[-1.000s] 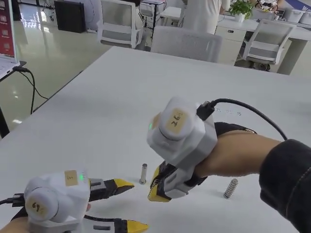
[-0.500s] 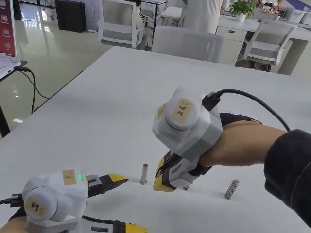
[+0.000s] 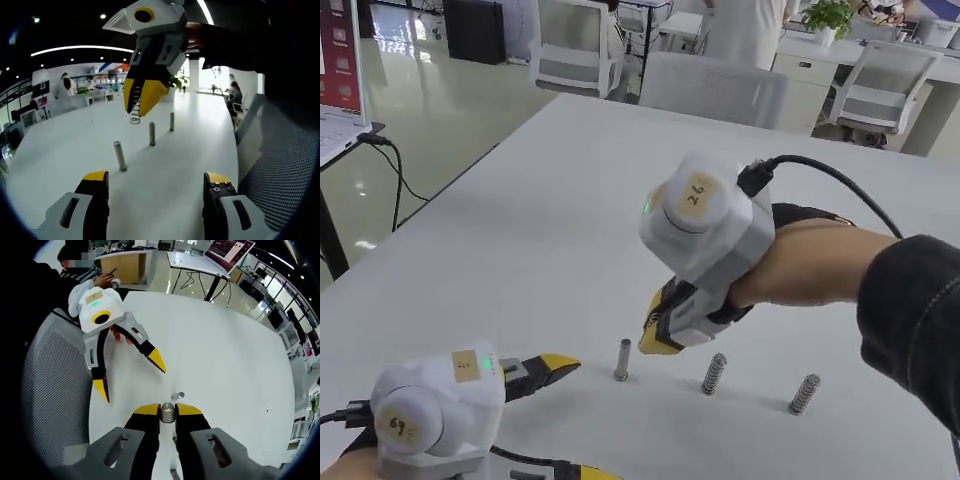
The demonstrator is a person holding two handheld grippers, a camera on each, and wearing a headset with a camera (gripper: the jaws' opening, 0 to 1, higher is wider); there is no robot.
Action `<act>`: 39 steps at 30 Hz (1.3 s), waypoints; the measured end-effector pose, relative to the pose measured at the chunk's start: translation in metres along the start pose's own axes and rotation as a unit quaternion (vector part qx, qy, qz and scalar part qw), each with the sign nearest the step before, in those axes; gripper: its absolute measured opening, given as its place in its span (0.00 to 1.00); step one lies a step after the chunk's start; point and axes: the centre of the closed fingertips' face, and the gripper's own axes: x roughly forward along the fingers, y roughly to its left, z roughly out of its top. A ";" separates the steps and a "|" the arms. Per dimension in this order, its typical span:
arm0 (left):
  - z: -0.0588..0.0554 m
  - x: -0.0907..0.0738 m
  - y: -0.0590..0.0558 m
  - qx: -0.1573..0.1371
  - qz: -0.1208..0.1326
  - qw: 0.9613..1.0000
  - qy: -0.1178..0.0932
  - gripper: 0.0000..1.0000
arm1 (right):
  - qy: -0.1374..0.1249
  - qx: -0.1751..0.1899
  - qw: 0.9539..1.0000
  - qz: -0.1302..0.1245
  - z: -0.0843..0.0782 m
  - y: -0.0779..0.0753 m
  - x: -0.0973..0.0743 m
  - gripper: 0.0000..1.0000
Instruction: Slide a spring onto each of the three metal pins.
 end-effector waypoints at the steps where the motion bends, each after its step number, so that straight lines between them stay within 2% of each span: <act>1: 0.000 0.000 0.000 0.000 0.000 1.000 0.000 0.73 | 0.000 -0.001 1.000 -0.002 0.000 -0.002 0.002 0.09; 5: -0.002 -0.002 0.002 -0.003 0.003 1.000 0.000 0.73 | 0.006 -0.007 1.000 -0.008 -0.001 -0.012 0.010 0.09; 9: -0.002 -0.003 0.003 -0.004 0.005 1.000 -0.001 0.73 | 0.007 -0.013 1.000 -0.007 -0.002 -0.016 0.017 0.09; 14: -0.003 -0.003 0.003 -0.003 0.004 1.000 -0.001 0.73 | 0.006 -0.028 1.000 -0.004 0.000 -0.018 0.023 0.09; 39: -0.006 -0.004 0.004 -0.008 0.003 1.000 0.001 0.69 | 0.017 -0.022 0.999 0.017 -0.001 -0.019 0.042 0.09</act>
